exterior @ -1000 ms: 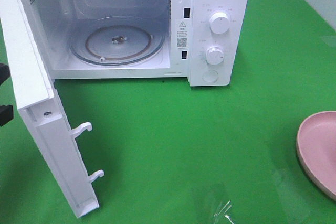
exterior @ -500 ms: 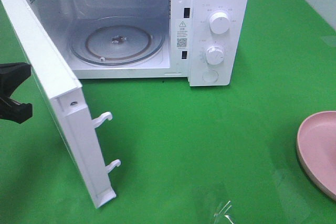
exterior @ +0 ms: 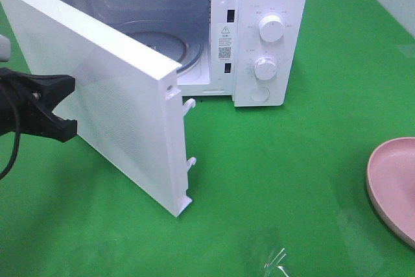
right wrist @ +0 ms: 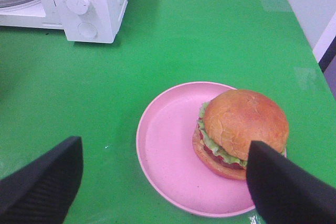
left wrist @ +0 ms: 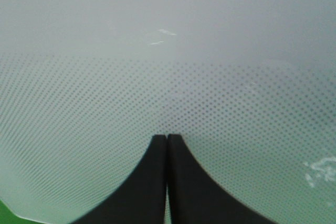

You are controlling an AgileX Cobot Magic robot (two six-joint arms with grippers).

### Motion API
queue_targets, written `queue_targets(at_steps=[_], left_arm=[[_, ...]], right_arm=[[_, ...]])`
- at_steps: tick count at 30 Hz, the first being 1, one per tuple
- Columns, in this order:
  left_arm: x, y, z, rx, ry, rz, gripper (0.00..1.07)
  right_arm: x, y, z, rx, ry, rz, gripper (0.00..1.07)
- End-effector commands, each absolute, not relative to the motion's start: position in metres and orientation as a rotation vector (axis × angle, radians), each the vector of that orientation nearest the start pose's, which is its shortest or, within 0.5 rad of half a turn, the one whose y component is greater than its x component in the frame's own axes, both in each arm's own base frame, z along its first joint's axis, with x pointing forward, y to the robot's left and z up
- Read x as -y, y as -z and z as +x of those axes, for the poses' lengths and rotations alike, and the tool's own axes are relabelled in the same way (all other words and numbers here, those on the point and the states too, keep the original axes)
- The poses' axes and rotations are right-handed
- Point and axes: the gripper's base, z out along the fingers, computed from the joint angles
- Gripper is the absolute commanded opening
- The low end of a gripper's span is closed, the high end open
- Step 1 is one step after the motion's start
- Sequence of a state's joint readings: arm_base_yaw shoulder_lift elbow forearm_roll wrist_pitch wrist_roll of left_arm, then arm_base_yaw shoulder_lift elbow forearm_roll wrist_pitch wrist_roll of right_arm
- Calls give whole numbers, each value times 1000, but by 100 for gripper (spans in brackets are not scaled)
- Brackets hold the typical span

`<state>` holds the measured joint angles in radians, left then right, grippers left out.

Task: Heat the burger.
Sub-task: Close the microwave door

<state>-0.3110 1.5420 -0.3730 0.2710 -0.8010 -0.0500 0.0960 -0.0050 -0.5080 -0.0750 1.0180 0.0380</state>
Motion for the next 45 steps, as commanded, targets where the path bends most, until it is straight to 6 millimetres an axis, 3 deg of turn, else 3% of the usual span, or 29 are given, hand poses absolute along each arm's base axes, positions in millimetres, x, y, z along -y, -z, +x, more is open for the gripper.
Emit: queue_targets(at_steps=[1,15,26,45], left_arm=[[102,-172,242,-1769,317,544,0],[144,-167,272,-1758,382,539,0],[179,-177,301,-1743,412,536,0],[212,-188,347,-1691,427,515,0]], right_arm=[[7,-284,-8,-1949,10,-48,75],[7,-284,-8,-1949,10,-48,75],[7,-284,-8,-1949,10,-48,75],[7,-284,-8,-1949,10,-48,75]])
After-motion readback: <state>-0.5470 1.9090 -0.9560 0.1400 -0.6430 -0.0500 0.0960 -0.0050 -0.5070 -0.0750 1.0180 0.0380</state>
